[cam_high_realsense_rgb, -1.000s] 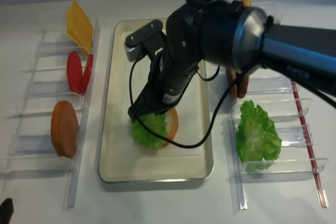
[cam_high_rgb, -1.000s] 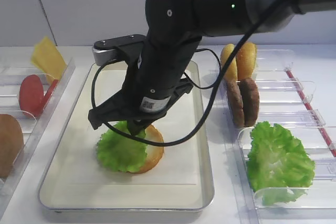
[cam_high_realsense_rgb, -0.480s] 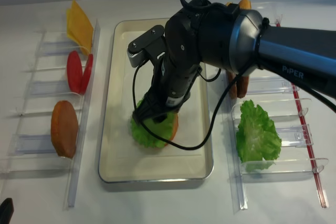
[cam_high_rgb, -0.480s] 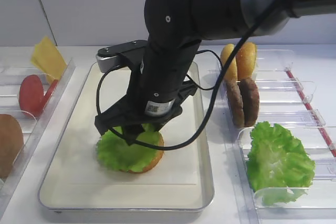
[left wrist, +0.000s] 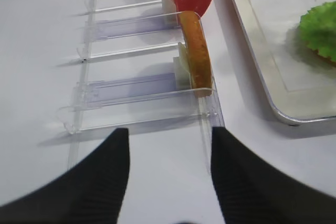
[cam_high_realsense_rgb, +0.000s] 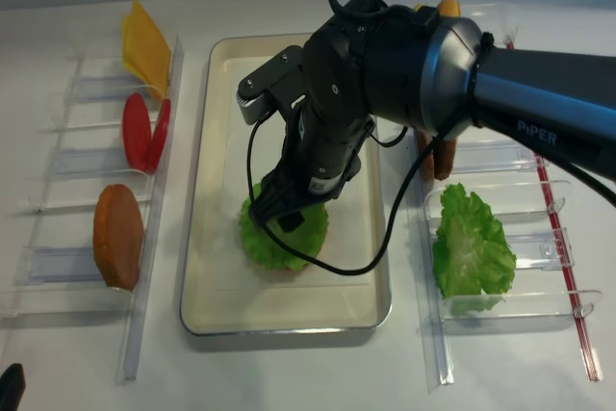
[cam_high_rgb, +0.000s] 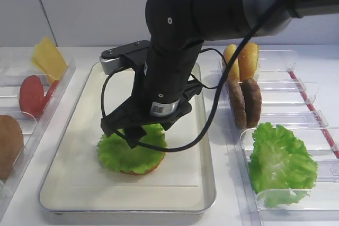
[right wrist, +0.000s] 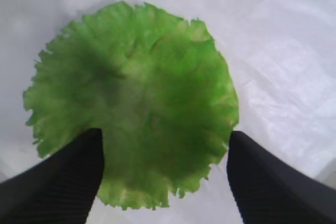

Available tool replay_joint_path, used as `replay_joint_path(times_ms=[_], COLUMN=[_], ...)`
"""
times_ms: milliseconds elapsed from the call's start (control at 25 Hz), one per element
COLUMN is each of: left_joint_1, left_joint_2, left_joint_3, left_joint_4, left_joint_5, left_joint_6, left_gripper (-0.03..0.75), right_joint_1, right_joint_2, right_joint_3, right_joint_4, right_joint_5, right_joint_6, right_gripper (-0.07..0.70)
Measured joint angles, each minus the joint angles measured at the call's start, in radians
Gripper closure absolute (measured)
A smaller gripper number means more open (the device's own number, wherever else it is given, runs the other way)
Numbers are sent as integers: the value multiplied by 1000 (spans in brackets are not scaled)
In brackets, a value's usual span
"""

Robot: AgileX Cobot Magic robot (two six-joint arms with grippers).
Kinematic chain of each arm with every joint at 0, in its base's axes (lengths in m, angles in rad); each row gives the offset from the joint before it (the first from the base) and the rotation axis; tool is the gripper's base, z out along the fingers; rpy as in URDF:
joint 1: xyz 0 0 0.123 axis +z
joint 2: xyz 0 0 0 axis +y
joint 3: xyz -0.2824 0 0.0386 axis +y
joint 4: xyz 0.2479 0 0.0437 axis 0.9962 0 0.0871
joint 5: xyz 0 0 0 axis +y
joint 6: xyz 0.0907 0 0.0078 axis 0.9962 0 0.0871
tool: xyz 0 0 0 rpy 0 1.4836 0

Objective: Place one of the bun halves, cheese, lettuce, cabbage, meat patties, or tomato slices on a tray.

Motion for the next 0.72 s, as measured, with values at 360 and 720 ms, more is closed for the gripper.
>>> replay_joint_path(times_ms=[360, 720], left_joint_1=[0, 0], left_joint_2=[0, 0], left_joint_3=[0, 0], left_joint_4=[0, 0], left_joint_5=[0, 0], left_joint_6=[0, 0], left_gripper=[366, 367], right_joint_1=[0, -31], right_joint_2=[-34, -173], right_joint_3=[0, 0], right_joint_4=[-87, -140], right_joint_5=[22, 36], right_joint_6=[18, -19], right_gripper=[118, 120])
